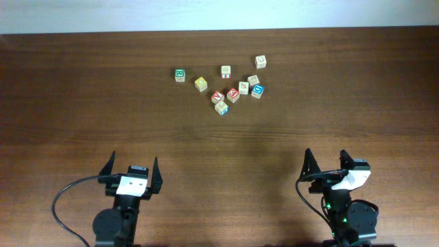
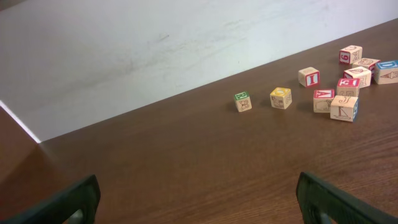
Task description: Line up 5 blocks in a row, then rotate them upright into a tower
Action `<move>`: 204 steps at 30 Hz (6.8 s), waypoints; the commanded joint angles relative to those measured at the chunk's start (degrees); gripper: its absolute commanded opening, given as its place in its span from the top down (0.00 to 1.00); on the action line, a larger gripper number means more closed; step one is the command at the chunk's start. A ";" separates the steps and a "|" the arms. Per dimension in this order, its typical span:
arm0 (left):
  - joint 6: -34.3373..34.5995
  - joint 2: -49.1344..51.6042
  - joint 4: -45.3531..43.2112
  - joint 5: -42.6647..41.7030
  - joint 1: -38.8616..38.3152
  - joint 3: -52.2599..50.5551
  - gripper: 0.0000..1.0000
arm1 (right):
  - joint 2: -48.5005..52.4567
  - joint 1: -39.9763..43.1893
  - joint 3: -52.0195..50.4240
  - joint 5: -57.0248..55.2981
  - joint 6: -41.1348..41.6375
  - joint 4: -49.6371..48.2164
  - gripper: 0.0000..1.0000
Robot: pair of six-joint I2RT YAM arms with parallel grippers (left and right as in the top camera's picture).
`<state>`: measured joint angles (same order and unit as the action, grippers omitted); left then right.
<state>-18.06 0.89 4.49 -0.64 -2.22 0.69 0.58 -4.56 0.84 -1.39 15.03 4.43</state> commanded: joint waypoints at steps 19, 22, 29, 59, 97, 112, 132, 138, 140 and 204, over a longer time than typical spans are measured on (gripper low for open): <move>-0.70 -0.55 0.31 0.39 0.13 -0.15 0.01 | -0.37 -0.26 -0.52 0.11 0.26 0.11 0.02; -0.70 -0.55 0.31 0.39 0.13 -0.15 0.01 | -0.37 -0.26 -0.52 0.11 0.26 0.11 0.02; -0.70 -0.55 0.31 0.39 0.13 -0.15 0.01 | -0.37 -0.26 -0.52 0.11 0.26 0.11 0.02; 1.51 24.20 -4.22 -7.13 0.15 20.57 0.01 | 17.70 -0.26 20.79 7.17 -4.28 -1.64 0.02; 1.75 104.54 49.42 -15.02 0.15 102.97 0.01 | 130.31 -10.05 105.50 2.12 18.49 38.69 0.34; 1.75 104.54 49.42 -15.02 0.15 102.97 0.01 | 133.98 -10.97 105.44 2.03 18.03 36.76 0.48; 1.75 104.54 49.42 -15.02 0.15 102.97 0.01 | 134.68 -11.26 108.34 12.37 0.90 67.65 0.72; 1.75 104.54 49.42 -15.02 0.15 102.97 0.01 | 134.68 -11.41 108.37 12.35 -1.75 75.12 0.61; 1.75 104.54 49.42 -15.02 0.13 102.97 0.01 | 134.68 -11.45 108.93 12.33 -1.77 74.95 0.46; 1.75 104.54 49.42 -15.02 0.15 102.97 0.01 | 134.92 -20.85 126.66 0.22 17.09 60.52 0.37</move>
<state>-16.71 104.81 53.82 -14.83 -2.17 102.65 135.61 -25.21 129.19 3.88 28.95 69.06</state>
